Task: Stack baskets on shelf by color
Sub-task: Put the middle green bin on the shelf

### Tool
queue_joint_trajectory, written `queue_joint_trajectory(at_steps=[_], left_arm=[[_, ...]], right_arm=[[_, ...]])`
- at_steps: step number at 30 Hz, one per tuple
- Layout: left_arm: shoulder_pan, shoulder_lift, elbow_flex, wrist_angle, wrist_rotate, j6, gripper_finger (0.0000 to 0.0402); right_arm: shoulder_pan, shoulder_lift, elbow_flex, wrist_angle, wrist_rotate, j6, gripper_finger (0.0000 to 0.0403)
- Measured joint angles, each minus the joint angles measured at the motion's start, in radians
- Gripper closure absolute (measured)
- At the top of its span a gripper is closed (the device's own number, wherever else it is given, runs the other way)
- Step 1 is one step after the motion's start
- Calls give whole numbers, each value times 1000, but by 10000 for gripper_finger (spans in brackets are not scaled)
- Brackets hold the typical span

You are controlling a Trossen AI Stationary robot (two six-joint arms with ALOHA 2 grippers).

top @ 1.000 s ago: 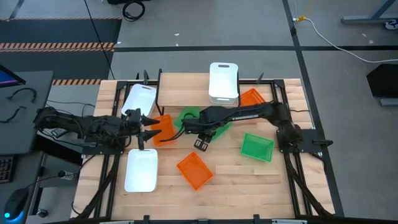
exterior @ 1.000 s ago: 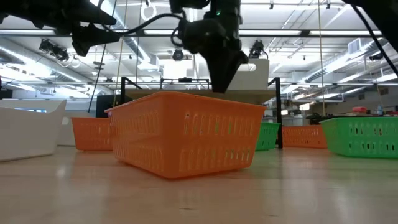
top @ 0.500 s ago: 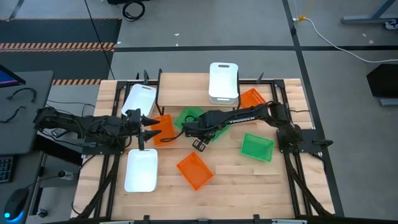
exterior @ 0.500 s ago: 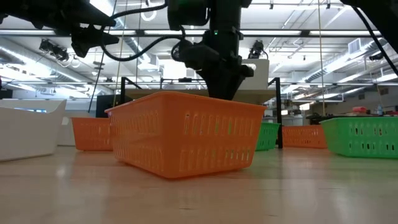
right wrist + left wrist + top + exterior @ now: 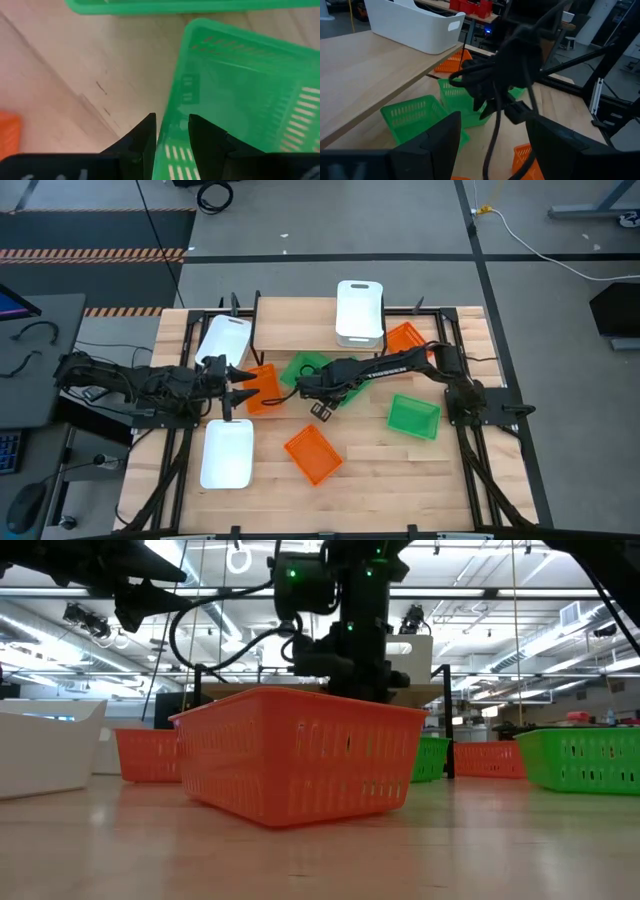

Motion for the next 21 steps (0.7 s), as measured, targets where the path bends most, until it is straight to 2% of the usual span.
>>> queue_joint_trajectory(at_steps=[10,13,18,21], left_arm=[[0,0,0,0,0,0,170],[0,0,0,0,0,0,170],[0,0,0,0,0,0,170],[0,0,0,0,0,0,170]], right_arm=[[-4,0,-21,34,-9,-67,297],[-2,0,-21,33,-22,-97,321],[12,0,-15,20,-52,-117,387],[16,0,-3,-1,-76,-127,383]])
